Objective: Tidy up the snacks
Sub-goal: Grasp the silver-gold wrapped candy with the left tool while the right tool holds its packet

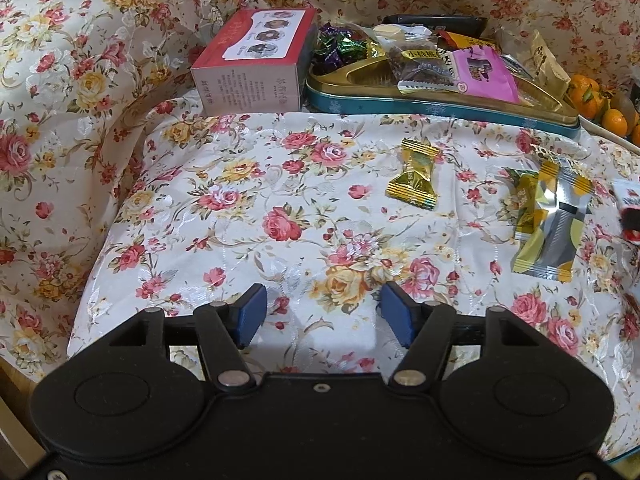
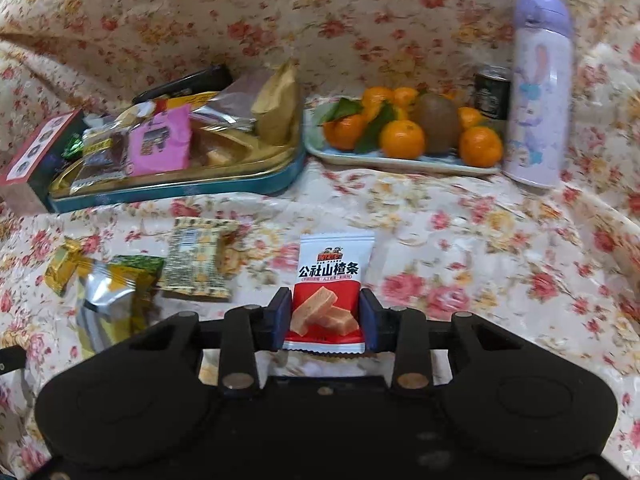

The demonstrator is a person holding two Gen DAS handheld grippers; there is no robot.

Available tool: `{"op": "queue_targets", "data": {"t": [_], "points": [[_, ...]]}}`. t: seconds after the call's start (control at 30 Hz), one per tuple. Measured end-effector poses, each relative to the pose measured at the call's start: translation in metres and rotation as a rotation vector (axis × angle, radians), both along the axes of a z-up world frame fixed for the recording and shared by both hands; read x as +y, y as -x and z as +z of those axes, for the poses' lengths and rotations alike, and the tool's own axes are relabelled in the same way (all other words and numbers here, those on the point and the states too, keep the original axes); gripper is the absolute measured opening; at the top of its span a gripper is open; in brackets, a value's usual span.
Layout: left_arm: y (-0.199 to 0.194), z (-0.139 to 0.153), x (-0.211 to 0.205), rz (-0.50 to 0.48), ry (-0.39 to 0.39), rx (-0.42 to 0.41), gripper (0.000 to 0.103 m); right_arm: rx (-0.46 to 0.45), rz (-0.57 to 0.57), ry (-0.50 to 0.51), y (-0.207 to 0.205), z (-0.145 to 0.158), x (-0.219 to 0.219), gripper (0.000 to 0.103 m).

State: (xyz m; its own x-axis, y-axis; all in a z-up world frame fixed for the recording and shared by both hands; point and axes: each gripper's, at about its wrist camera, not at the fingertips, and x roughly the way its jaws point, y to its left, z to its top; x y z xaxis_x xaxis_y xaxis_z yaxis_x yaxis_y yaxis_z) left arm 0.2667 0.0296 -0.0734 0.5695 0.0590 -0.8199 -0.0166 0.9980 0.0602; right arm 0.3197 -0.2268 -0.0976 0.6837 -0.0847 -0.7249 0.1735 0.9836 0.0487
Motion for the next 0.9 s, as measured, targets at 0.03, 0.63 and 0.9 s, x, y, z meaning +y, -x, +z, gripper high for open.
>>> {"op": "queue_targets", "data": {"t": [0.03,0.63,0.9], "points": [[0.000,0.000,0.000,0.001,0.000,0.002,0.069,-0.004,-0.007,-0.001,0.003,0.000,-0.004,0.037],[0.004,0.002,-0.012,-0.042,-0.088,-0.023,0.066,-0.153,0.035,0.115,0.027,-0.023,-0.023,0.048],[0.016,0.022,-0.036,-0.146,-0.068,-0.058,0.062,-0.170,0.037,0.072,0.028,-0.024,-0.029,0.050]]}}
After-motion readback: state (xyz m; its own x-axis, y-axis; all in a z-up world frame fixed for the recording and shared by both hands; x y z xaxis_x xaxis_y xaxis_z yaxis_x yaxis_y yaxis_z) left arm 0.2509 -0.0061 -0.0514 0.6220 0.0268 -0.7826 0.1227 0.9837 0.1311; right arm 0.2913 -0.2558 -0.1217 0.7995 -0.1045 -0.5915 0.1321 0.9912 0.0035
